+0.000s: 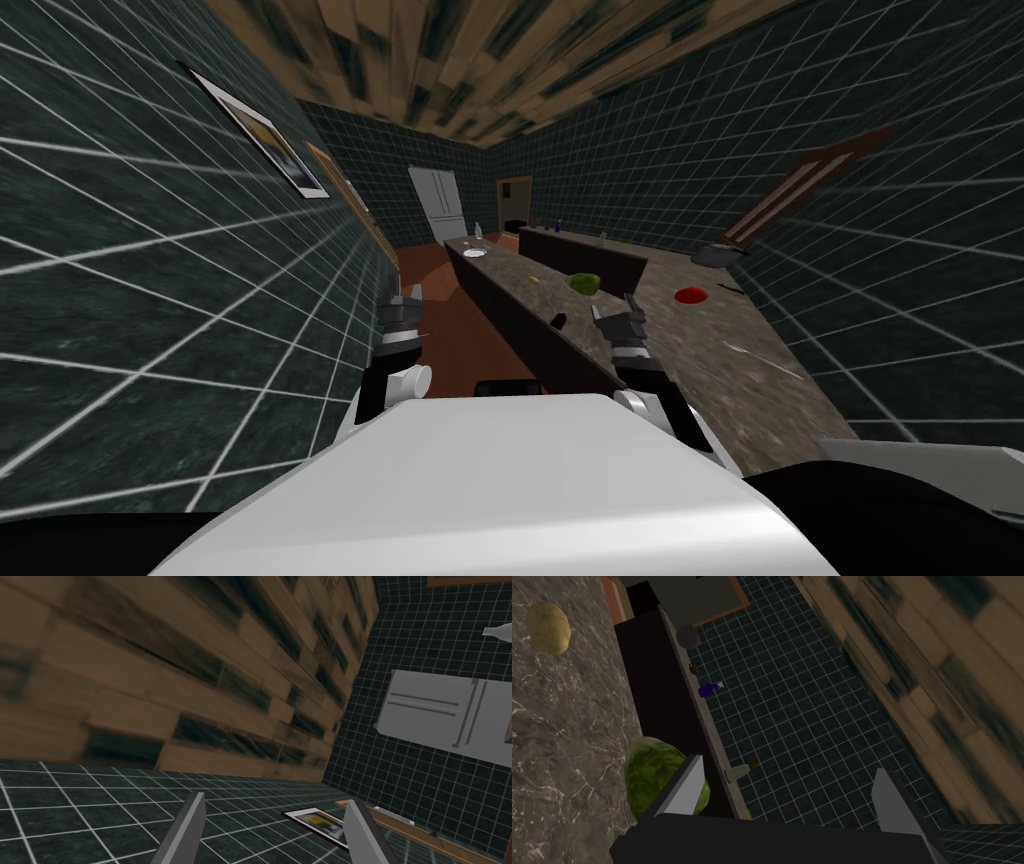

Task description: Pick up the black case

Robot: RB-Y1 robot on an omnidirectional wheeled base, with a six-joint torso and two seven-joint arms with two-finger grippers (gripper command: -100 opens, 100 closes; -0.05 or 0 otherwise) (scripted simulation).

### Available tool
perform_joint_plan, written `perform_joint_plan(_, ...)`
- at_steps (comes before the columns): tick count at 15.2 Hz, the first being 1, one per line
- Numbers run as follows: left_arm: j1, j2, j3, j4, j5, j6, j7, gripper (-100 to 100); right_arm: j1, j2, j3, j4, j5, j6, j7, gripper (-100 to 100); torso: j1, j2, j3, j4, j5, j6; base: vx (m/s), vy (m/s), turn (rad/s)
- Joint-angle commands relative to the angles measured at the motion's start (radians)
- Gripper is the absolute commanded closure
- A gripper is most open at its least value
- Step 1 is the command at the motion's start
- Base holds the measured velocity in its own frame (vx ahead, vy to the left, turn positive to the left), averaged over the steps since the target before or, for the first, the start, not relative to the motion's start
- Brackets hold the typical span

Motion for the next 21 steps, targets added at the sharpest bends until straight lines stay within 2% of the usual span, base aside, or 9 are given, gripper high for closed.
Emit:
perform_joint_plan(1, 0.0, 0.0, 0.0, 0.0, 0.0, 0.0, 0.0, 0, 0.011, 0.001, -0.004, -0.001, -0.009, 0.033, -0.029, -100, 0.0, 0.0, 0.0, 0.0, 0.0, 0.0, 0.082, 0.028, 0.034)
perform_joint_plan(5, 0.0, 0.0, 0.0, 0.0, 0.0, 0.0, 0.0, 0, 0.071, -0.01, -0.05, 0.005, -0.071, 0.113, -0.121, -100, 0.0, 0.0, 0.0, 0.0, 0.0, 0.0, 0.087, 0.041, 0.102)
perform_joint_plan(7, 0.0, 0.0, 0.0, 0.0, 0.0, 0.0, 0.0, 0, 0.071, -0.01, -0.05, 0.005, -0.071, 0.133, -0.133, -100, 0.001, 0.0, 0.0, 0.0, 0.0, 0.0, 0.084, 0.042, 0.078)
perform_joint_plan(10, 0.0, 0.0, 0.0, 0.0, 0.0, 0.0, 0.0, 0, 0.135, -0.013, -0.099, 0.011, -0.137, 0.209, -0.21, -100, 0.0, 0.0, 0.0, 0.0, 0.0, 0.0, 0.101, 0.031, 0.136)
perform_joint_plan(12, 0.0, 0.0, 0.0, 0.0, 0.0, 0.0, 0.0, 0, 0.135, -0.013, -0.099, 0.011, -0.137, 0.238, -0.243, -100, 0.001, -0.002, -0.001, 0.0, 0.0, 0.0, 0.109, 0.042, 0.097)
perform_joint_plan(16, 0.0, 0.0, 0.0, 0.0, 0.0, 0.0, 0.0, 0, 0.201, -0.008, -0.15, 0.017, -0.206, 0.318, -0.331, -100, 0.0, 0.0, 0.0, 0.0, 0.0, 0.0, 0.087, 0.032, 0.104)
perform_joint_plan(18, 0.0, 0.0, 0.0, 0.0, 0.0, 0.0, 0.0, 0, 0.201, -0.008, -0.15, 0.017, -0.206, 0.348, -0.358, -100, 0.0, 0.0, 0.0, 0.0, 0.0, 0.0, 0.085, 0.027, 0.095)
perform_joint_plan(19, 0.0, 0.0, 0.0, 0.0, 0.0, 0.0, 0.0, 0, 0.235, -0.004, -0.176, 0.02, -0.241, 0.373, -0.393, -100, 0.0, 0.001, 0.0, 0.0, 0.0, 0.0, 0.097, 0.032, 0.137)
perform_joint_plan(21, 0.0, 0.0, 0.0, 0.0, 0.0, 0.0, 0.0, 0, 0.235, -0.004, -0.176, 0.02, -0.241, 0.403, -0.416, -100, 0.001, -0.001, 0.0, 0.0, 0.0, 0.0, 0.096, 0.033, 0.104)
